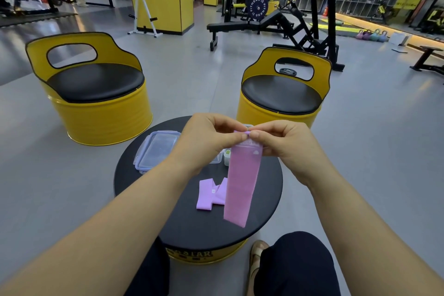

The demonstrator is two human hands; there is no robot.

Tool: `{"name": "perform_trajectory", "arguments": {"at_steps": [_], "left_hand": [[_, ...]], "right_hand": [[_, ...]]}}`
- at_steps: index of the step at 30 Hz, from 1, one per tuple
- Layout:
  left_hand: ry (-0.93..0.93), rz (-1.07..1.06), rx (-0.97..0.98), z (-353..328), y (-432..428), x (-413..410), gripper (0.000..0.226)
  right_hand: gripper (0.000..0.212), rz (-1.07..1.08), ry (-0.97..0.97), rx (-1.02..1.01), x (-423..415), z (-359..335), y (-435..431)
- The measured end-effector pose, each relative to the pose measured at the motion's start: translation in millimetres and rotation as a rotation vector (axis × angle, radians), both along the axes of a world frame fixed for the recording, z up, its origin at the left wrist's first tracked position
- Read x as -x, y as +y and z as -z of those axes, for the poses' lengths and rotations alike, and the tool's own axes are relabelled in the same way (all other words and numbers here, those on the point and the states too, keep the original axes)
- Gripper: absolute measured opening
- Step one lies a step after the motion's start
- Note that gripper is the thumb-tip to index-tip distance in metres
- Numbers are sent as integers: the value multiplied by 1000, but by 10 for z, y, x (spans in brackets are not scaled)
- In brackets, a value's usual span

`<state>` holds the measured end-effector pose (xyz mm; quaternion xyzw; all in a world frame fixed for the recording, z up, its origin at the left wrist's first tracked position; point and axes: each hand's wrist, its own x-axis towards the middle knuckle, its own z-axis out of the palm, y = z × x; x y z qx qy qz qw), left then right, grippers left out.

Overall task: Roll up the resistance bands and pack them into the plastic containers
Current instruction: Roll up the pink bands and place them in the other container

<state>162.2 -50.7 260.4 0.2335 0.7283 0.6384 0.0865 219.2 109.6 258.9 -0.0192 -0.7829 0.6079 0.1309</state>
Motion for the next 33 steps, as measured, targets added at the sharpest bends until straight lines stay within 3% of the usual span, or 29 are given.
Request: {"name": "perform_trajectory", "arguments": {"at_steps": [7, 12, 18, 25, 33], "left_hand": [[-37, 22, 18, 6, -8, -14, 11], [-55, 51, 25, 0, -15, -35, 11], [-24, -10, -15, 27, -7, -7, 9], [1, 0, -6, 48, -8, 7, 14], [-66, 29, 35, 40, -6, -29, 11]], "right_hand": [[25, -1, 28, 72, -21, -4, 6], [13, 11, 25, 50, -17, 24, 21], [24, -3, -28, 82, -31, 35, 12], [10, 28, -15, 50, -26, 26, 0], [11, 6, 19, 98, -37, 53, 18]]}}
